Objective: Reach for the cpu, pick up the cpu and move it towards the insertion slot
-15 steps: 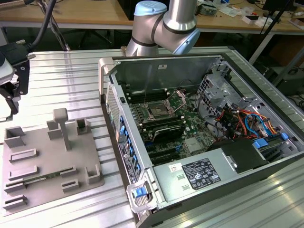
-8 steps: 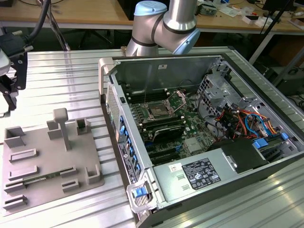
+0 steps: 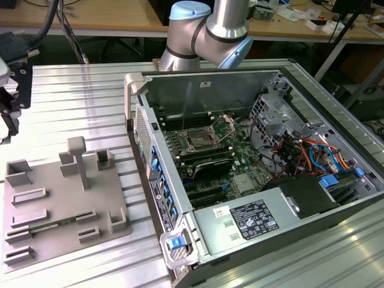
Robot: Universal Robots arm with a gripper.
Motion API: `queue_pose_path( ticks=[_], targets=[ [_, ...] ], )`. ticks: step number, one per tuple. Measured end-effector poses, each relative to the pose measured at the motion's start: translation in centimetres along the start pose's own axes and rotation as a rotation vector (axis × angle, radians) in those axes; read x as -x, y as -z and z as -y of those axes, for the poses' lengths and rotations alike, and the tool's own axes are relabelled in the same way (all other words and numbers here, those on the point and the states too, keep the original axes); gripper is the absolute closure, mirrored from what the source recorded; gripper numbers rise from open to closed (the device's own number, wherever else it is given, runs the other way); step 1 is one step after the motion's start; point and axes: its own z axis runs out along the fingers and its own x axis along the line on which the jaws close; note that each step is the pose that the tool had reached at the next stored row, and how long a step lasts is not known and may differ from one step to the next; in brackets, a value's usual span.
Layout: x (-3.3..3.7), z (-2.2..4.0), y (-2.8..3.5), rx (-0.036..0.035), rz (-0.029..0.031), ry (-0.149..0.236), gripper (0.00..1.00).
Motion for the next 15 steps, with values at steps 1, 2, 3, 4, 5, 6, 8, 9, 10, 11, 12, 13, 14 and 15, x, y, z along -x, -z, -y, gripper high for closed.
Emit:
queue_pose_path(
  ticks=[1, 2, 3, 4, 5, 6, 8, 9, 10, 11, 12, 13, 14, 15],
  targets=[
    [0.00, 0.00, 0.01, 0.0000, -0.0001, 0.000, 0.45],
    [0.00, 0.00, 0.01, 0.0000, -0.0001, 0.000, 0.45],
    [0.00, 0.00, 0.01, -0.0001, -0.0001, 0.000, 0.45],
    [0.00, 0.00, 0.01, -0.0001, -0.0002, 0.000, 0.45],
    [0.05, -0.01, 0.02, -0.0005, -0.0004, 0.000, 0.45],
    [0.12, 0.00, 0.02, -0.0005, -0.0003, 0.000, 0.45],
    [0.25, 0.01, 0.00, -0.0004, 0.0000, 0.000, 0.45],
    [0.31, 0.01, -0.01, -0.0004, 0.0002, 0.000, 0.45],
    [0.35, 0.01, -0.01, -0.0004, 0.0004, 0.000, 0.45],
    [0.43, 0.02, -0.02, -0.0004, 0.0006, 0.000, 0.45],
    [0.53, 0.03, -0.03, -0.0004, 0.0007, 0.000, 0.45],
    [0.84, 0.04, -0.03, -0.0004, 0.0010, 0.000, 0.45],
    [1.30, 0.06, -0.05, -0.0004, 0.0012, 0.000, 0.45],
    [1.43, 0.06, -0.06, -0.0004, 0.0013, 0.000, 0.45]
  ],
)
